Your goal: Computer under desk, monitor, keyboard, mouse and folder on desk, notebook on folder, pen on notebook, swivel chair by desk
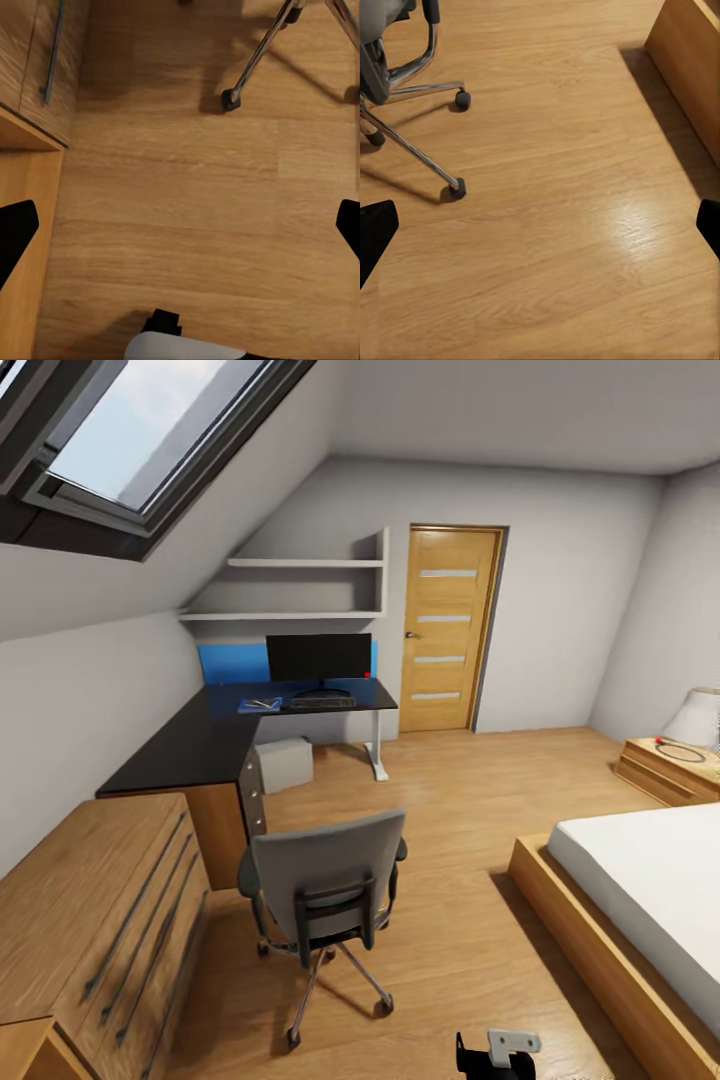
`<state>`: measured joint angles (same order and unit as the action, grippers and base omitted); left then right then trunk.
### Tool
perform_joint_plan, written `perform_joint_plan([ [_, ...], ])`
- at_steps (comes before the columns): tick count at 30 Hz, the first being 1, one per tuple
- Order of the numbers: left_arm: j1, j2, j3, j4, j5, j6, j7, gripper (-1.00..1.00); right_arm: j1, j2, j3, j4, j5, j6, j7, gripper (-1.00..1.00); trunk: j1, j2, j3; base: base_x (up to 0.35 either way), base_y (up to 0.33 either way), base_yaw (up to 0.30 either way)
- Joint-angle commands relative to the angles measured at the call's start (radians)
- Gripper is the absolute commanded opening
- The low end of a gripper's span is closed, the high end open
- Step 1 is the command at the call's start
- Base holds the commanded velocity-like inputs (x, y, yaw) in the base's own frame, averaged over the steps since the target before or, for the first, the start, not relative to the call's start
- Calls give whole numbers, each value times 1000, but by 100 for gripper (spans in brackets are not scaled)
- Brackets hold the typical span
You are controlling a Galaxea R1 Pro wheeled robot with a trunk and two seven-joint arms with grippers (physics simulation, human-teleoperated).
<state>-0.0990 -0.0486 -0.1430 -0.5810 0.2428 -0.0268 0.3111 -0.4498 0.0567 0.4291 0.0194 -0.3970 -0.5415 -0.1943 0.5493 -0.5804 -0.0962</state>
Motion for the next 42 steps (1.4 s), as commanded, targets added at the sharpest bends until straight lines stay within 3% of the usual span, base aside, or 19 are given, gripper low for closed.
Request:
perform_joint_plan([
  [1, -1, 1, -7, 0, 10, -10, 8, 100, -1, 1, 8, 2, -5, -3, -4, 100, 0, -2, -2, 0, 3, -61],
  [10, -1, 2, -7, -4, 10, -78, 11, 100, -1, 7, 8, 2, -4, -3, -3, 100, 0, -2, -2, 0, 1, -21],
  [25, -1, 3, -2, -59, 12, -94, 17, 100, 8, 6, 7, 2, -3, -2, 44, 100, 0, -2, -2, 0, 0, -1],
  [42, -1, -6, -6, -40, 16, -86, 19, 100, 8, 8, 7, 2, -3, -3, 47, 100, 66, -121, -55, 0, 0, 0],
])
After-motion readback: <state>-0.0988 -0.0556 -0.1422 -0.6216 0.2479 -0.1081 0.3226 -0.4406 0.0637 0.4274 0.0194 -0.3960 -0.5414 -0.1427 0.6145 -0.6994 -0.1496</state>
